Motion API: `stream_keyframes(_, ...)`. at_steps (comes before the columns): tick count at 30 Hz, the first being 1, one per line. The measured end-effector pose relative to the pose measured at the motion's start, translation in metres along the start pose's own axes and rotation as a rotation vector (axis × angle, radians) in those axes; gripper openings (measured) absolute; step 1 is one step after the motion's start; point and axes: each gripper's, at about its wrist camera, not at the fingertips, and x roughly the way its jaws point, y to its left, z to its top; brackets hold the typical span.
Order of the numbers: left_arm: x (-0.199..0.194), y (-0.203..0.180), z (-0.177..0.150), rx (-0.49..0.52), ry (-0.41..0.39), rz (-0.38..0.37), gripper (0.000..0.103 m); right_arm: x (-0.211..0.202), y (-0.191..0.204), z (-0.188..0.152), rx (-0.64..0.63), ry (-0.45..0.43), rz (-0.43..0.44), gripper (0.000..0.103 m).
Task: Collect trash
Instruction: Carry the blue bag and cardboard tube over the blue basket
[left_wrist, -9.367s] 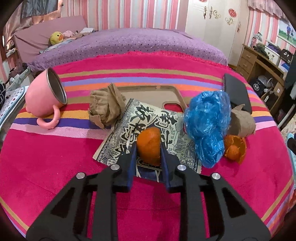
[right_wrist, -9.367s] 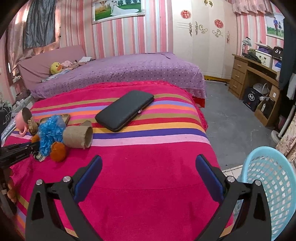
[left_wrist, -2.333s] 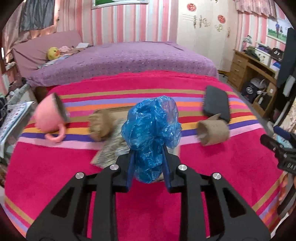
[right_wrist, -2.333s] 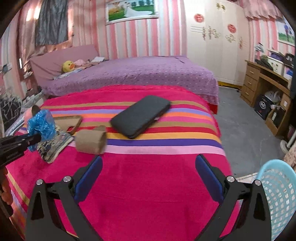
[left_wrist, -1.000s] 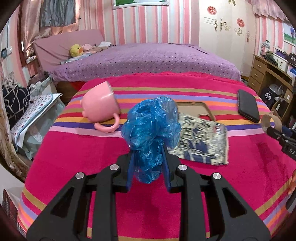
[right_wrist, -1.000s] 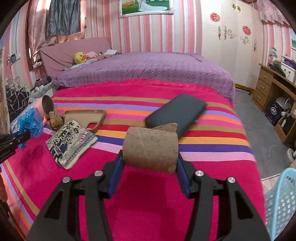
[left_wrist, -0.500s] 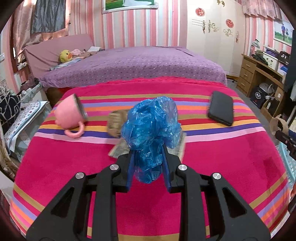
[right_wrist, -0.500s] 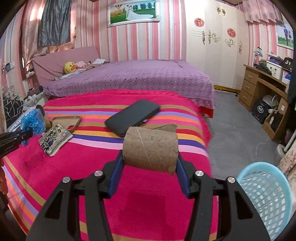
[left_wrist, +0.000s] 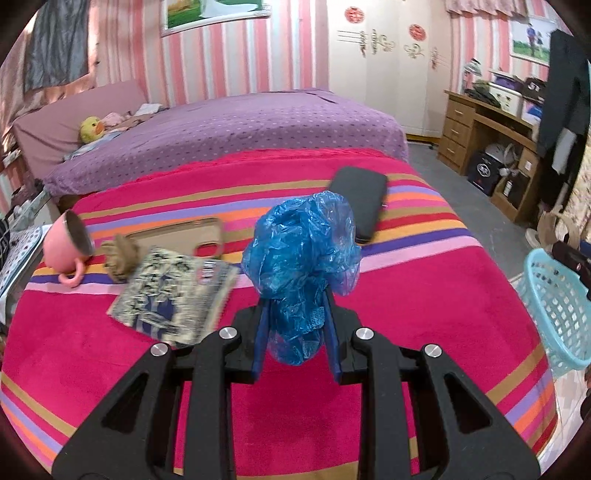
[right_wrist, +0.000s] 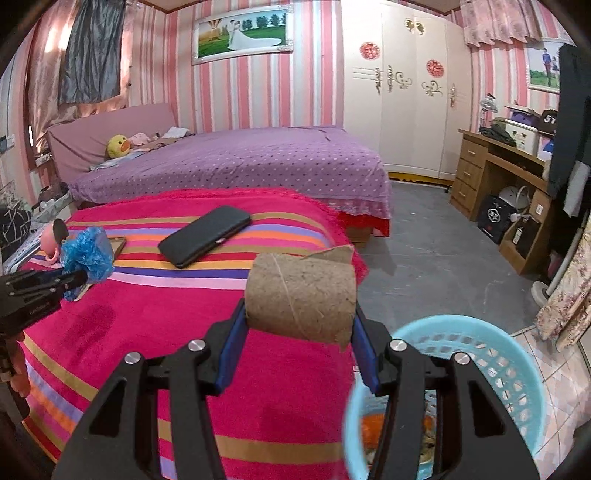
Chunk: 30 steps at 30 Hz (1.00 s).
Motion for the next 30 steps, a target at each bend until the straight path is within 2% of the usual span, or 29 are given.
stream_keyframes(9,0.003,-0.061,-0.003,0.051,0.016,-0.079,0.025,-0.028,-0.069,-0.012,0.076,-0.027,-0.059,0.052)
stream_keyframes(15,0.005,-0.113,-0.002,0.126,0.003,-0.088,0.025,-0.039,-0.119,-0.026,0.099,-0.015,-0.129,0.052)
stream_keyframes(23,0.011,-0.178,-0.001,0.145,0.02,-0.163,0.025,-0.051,-0.182,-0.045,0.192,-0.015,-0.183,0.052)
stream_keyframes(30,0.013,-0.238,-0.007,0.152,0.039,-0.234,0.025,-0.052,-0.211,-0.057,0.21,-0.024,-0.223,0.052)
